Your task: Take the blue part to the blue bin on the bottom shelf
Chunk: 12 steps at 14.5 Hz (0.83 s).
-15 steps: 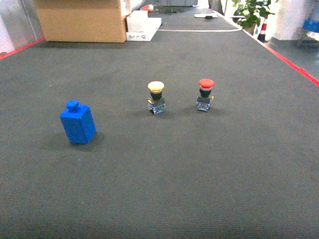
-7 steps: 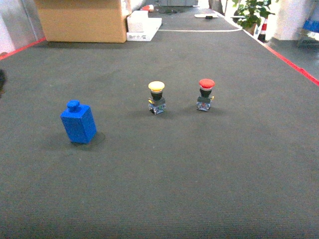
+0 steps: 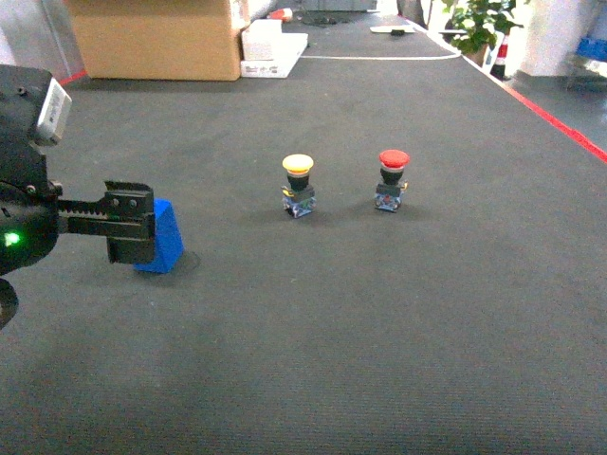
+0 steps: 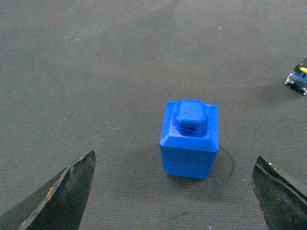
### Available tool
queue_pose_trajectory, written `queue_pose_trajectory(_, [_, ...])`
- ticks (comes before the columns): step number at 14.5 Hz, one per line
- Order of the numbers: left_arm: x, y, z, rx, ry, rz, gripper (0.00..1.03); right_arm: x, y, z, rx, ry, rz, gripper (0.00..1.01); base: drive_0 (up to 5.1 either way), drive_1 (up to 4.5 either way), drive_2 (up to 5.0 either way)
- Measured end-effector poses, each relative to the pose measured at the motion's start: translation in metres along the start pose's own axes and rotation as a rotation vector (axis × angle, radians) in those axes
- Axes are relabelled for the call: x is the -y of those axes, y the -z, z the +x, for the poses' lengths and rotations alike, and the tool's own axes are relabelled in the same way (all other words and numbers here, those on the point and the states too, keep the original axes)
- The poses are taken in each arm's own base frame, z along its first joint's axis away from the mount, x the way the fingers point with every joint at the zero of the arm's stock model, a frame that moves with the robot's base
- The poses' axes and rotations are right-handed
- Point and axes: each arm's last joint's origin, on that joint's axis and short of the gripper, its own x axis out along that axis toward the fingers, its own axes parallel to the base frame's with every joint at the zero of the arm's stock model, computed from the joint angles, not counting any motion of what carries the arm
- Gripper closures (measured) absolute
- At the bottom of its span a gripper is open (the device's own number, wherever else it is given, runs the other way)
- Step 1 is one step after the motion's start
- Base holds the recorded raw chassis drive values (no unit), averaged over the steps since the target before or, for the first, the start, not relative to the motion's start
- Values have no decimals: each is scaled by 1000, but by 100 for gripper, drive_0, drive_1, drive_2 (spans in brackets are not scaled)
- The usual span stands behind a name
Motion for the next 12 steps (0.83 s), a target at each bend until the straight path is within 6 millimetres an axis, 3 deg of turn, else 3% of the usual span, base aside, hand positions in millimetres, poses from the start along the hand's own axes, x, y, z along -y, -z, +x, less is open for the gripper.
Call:
queue_pose_trajectory(4, [-6,16,34,-30,25,12,5,0,0,0,0,0,0,3,0,0,0])
queue_pose_trajectory(12, [-3,40,67,-74,109,10,5,0,0,0,0,0,0,3,0,0,0])
